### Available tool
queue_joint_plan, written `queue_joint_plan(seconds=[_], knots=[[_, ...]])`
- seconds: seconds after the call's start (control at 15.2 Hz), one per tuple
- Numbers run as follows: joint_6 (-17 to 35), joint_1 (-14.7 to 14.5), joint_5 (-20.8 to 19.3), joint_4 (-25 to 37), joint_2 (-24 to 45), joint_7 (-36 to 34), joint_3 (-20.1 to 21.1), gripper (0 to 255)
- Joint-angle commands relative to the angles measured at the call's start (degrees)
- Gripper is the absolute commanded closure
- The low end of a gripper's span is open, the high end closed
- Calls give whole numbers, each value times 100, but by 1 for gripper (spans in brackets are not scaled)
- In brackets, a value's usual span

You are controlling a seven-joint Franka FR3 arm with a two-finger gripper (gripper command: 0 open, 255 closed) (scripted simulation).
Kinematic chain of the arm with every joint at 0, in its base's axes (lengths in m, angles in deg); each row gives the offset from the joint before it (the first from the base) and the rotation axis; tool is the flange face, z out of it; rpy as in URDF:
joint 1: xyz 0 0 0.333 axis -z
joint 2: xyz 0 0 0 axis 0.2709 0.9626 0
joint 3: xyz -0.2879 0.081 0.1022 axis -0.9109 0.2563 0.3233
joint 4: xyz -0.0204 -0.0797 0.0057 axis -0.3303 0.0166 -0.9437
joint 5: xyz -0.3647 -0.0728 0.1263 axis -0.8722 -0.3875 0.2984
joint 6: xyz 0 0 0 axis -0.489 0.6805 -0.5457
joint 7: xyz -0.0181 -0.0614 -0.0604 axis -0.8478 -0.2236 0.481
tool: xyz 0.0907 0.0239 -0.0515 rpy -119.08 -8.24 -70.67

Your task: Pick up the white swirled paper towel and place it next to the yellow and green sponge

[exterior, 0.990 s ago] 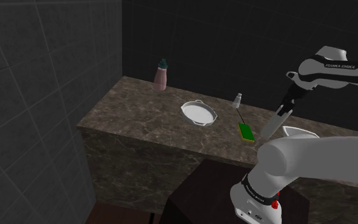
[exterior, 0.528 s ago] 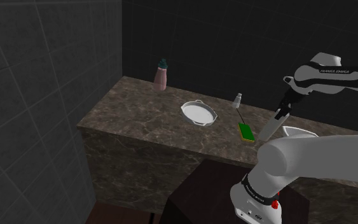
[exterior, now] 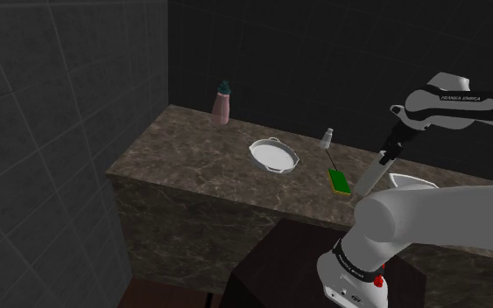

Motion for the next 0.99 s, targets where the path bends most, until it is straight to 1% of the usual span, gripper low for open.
queue_joint_plan(seconds=[0.0,0.13,0.4,0.92], knots=[[0,0,0,0,0,0,0,0],[0,0,0,0,0,0,0,0],[-797,54,243,489,-280,45,435,0],[-797,56,245,488,-279,46,436,0]])
